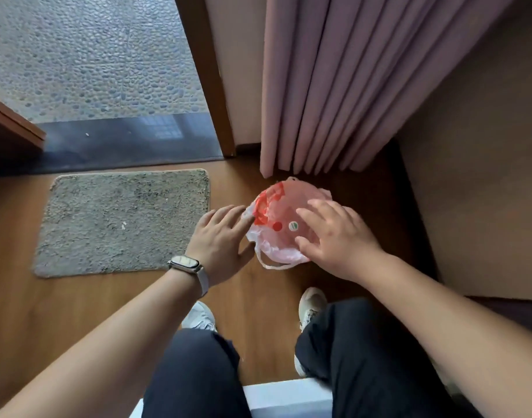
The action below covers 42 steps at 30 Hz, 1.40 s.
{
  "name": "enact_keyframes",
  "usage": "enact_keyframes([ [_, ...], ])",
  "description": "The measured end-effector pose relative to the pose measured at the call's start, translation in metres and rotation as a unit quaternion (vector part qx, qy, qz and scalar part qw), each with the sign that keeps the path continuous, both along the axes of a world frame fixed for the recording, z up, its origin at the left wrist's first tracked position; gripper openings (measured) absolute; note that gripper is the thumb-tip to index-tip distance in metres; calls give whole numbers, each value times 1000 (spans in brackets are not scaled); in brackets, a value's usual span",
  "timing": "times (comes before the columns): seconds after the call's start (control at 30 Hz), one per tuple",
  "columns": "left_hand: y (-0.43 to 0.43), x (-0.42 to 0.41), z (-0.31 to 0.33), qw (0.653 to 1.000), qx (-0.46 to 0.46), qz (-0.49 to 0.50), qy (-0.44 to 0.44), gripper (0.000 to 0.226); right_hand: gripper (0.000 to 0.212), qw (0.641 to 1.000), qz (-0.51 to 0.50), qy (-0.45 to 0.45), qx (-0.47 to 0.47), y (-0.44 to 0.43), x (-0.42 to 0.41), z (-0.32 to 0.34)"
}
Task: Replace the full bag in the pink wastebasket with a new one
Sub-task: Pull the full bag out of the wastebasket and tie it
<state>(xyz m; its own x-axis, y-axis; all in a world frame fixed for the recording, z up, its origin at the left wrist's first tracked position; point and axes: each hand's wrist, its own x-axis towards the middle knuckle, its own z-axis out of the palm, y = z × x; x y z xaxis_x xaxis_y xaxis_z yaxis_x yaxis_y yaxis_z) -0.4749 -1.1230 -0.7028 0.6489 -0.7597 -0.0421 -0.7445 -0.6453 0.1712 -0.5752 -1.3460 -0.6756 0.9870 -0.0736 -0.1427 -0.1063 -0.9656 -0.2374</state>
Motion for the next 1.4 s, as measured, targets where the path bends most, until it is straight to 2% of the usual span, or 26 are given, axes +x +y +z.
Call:
enact_keyframes([
  [0.3,10,-111,-15,998,-28,26,-53,55,60,998,30,-40,-45,4,-114,-8],
  [0.43,9,-135,-21,997,-24,26,-65,53,58,996,57,-34,-55,1,-127,-15],
  [0.73,-10,-75,-87,999,-10,45,1,51,59,996,55,53,-49,-49,-66,-91],
  [0.9,-31,-28,-146,999,28,10,28,50,58,992,54,95,-56,-83,-26,-141],
  [1.0,-39,-11,-191,998,38,24,47,47,58,993,40,99,-59,-101,1,-172],
  [1.17,-39,-3,-249,995,14,84,61,49,47,996,-5,70,-49,-128,39,-219],
  [1.4,-29,3,-289,987,35,137,73,54,60,995,-60,68,-30,-146,69,-275],
])
